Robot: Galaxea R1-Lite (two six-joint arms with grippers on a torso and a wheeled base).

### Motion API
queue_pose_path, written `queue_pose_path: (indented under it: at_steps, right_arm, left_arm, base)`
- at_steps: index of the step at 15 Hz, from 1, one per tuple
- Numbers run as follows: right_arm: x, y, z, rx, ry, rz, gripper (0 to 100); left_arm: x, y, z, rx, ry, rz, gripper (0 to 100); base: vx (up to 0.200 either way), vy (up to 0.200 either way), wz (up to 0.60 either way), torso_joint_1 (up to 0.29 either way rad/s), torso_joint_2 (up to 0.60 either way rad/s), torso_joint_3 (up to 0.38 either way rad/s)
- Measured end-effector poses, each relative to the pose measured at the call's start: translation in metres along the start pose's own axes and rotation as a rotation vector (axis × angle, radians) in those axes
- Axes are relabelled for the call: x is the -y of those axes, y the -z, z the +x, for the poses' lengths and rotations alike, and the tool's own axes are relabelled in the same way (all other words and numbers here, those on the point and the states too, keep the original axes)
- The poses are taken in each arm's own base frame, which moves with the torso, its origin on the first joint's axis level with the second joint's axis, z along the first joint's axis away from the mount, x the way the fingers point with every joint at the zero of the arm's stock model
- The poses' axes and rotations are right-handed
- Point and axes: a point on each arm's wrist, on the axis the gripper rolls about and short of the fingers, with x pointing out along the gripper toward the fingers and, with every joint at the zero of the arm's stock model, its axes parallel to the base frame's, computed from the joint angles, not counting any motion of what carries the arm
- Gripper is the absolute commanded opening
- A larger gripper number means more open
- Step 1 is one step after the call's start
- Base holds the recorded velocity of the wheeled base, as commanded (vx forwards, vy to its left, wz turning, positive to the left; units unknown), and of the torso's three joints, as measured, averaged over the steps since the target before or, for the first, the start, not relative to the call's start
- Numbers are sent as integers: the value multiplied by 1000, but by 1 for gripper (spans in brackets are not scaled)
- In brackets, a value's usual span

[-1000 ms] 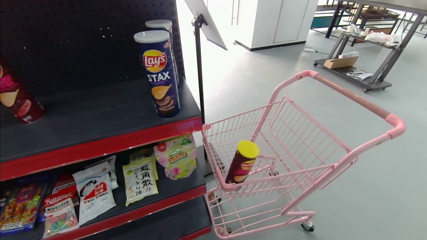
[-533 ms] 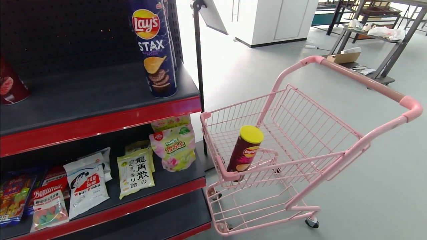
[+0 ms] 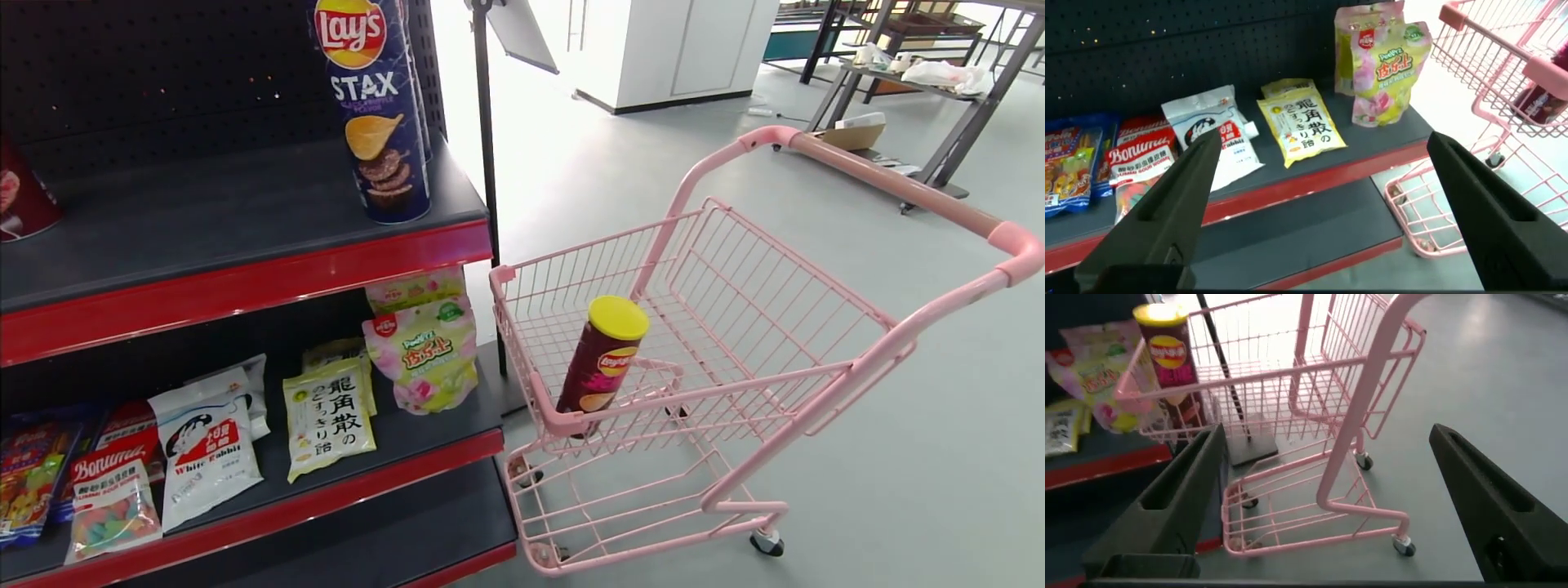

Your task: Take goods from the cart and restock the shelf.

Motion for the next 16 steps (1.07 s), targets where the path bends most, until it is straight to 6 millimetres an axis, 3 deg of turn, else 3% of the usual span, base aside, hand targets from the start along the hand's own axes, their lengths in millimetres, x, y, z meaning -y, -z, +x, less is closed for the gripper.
queue_pose_path:
  at_steps: [2, 3, 4, 6, 8, 10, 13, 16]
  right_arm:
    - [-2, -45, 11, 7, -60, 47, 100]
    - [-3, -69, 27, -11, -107, 67, 100]
    - [-5, -90, 52, -34, -157, 84, 100]
    - [-13, -113, 109, -76, -256, 106, 100]
    - [-29, -108, 169, -176, -374, 126, 100]
    - [-52, -88, 219, -269, -490, 138, 100]
    - [-81, -59, 260, -338, -589, 140, 100]
    - [-101, -34, 278, -386, -639, 136, 100]
  left_arm:
    - [0, 0, 0, 0, 0, 0, 100]
    - [0, 0, 0, 0, 0, 0, 100]
    - [0, 0, 0, 0, 0, 0, 100]
    - [0, 0, 0, 0, -1, 0, 100]
    - [0, 0, 0, 0, -2, 0, 100]
    - [0, 0, 0, 0, -2, 0, 100]
    - [0, 0, 0, 0, -2, 0, 100]
    - [0, 0, 0, 0, -4, 0, 100]
  base:
    - [0, 0, 0, 0, 0, 0]
    - [0, 0, 0, 0, 0, 0]
    - [0, 0, 0, 0, 0, 0]
    - [0, 0, 0, 0, 0, 0]
    - [0, 0, 0, 0, 0, 0]
    - [0, 0, 0, 0, 0, 0]
    - [0, 0, 0, 0, 0, 0]
    - [0, 0, 0, 0, 0, 0]
